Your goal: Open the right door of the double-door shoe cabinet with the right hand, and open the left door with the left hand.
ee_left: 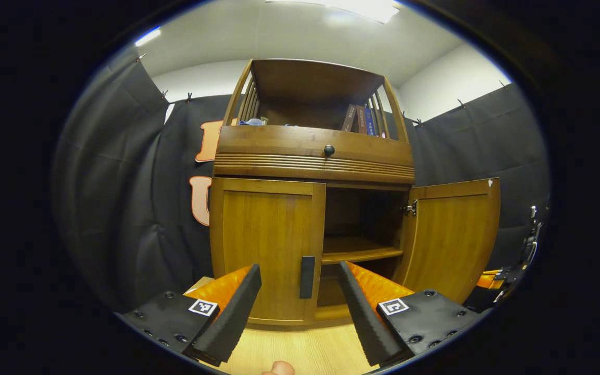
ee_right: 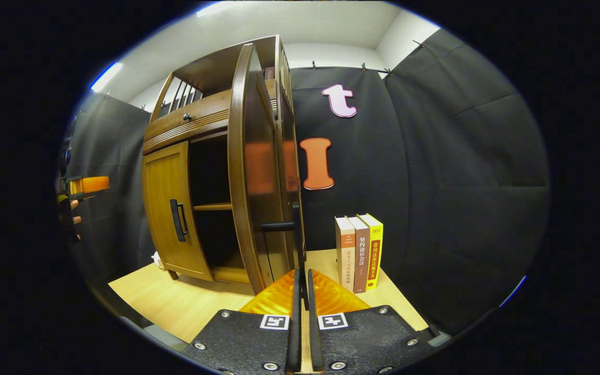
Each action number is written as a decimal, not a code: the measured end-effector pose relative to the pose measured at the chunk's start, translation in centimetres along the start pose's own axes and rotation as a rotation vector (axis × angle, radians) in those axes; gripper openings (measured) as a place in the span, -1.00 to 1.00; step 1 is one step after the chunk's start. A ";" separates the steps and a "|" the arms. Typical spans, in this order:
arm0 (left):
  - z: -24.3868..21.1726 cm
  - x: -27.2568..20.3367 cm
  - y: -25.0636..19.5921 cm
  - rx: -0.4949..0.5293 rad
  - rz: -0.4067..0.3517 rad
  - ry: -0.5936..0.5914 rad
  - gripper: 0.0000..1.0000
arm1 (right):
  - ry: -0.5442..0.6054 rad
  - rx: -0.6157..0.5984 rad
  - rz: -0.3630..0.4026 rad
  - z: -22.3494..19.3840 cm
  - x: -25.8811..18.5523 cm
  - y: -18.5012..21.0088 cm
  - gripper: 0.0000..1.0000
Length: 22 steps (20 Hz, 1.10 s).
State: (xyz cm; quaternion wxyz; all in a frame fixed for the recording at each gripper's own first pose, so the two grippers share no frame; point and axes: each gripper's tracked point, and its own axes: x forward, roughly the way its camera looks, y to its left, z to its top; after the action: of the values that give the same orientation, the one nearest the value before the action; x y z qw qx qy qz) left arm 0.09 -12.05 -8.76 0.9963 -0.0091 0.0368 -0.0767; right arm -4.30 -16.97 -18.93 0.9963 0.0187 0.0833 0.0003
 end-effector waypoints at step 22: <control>-12.1 16.5 -2.5 0.025 -0.028 0.054 0.90 | -0.040 -0.030 -0.170 0.1 0.0 -4.9 0.79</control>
State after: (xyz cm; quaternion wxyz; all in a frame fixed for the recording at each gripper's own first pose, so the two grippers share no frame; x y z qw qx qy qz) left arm 15.11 -17.22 -21.92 0.9939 0.0050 0.0624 -0.0913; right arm -4.26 -21.83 -19.06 0.9944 -0.0032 0.0649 -0.0835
